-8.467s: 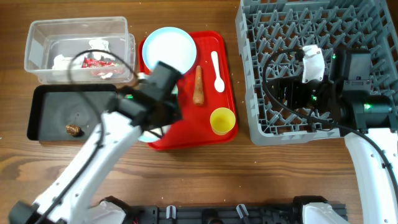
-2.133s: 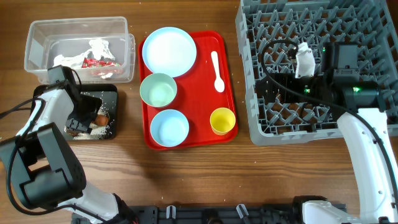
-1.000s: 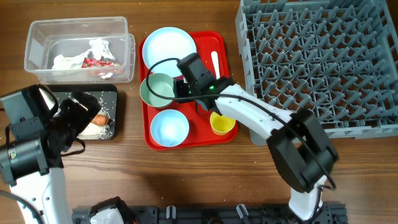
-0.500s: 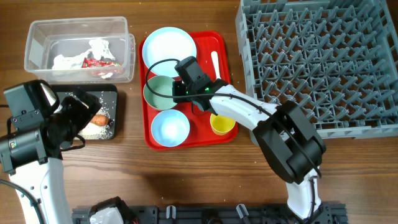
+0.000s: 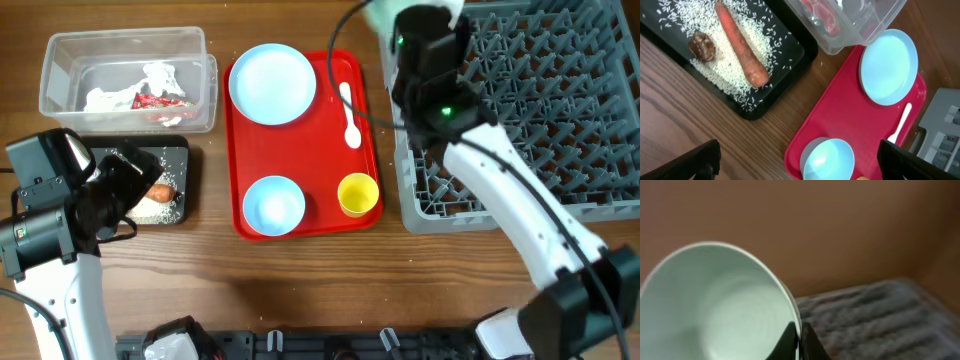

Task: Sort waste into correct bins and load items into the dishwasher rack
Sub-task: 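Carry green bowl into dish rack and release with right gripper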

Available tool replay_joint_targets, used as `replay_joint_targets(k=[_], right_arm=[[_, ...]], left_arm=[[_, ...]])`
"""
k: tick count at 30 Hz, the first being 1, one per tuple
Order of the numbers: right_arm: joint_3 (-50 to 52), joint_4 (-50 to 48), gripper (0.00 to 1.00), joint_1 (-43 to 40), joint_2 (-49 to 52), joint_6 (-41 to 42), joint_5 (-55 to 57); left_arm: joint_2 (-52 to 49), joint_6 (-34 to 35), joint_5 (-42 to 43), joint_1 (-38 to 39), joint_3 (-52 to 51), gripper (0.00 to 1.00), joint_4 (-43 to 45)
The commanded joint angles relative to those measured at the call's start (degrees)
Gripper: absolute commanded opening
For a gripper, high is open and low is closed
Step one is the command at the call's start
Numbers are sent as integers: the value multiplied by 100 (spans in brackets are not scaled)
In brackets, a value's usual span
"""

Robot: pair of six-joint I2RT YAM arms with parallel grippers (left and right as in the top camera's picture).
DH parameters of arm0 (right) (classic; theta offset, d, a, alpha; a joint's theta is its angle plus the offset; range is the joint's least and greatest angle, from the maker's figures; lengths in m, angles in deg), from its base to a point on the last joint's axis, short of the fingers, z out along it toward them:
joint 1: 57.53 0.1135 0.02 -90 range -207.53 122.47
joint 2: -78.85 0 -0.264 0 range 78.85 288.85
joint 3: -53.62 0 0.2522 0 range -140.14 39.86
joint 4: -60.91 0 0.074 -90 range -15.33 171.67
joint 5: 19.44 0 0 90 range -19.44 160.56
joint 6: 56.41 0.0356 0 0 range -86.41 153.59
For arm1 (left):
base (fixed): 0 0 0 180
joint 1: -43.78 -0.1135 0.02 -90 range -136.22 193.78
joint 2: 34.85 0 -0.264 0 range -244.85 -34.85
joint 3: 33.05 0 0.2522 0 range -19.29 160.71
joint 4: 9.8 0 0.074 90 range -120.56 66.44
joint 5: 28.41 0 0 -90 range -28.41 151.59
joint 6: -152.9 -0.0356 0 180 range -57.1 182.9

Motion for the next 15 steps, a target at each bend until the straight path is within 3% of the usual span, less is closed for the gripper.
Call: replay_joint_targets(k=[1,4,7,15], right_arm=[[-4,-1412,4,-457,881,-2706,1132],[-4,-3025,4,-782,1814,-4531,1257],[-4,-4120,4,-846,2483,-5497,1239],[-4,-3921,4,-837,3244,-5222,778]], left_arm=[[-11,-90,46,-35,74,100,0],[-11,-90,46,-35,74,100,0],[-11,-90,46,-35,74,100,-2],[-11,-90,46,-35,74,100,0]])
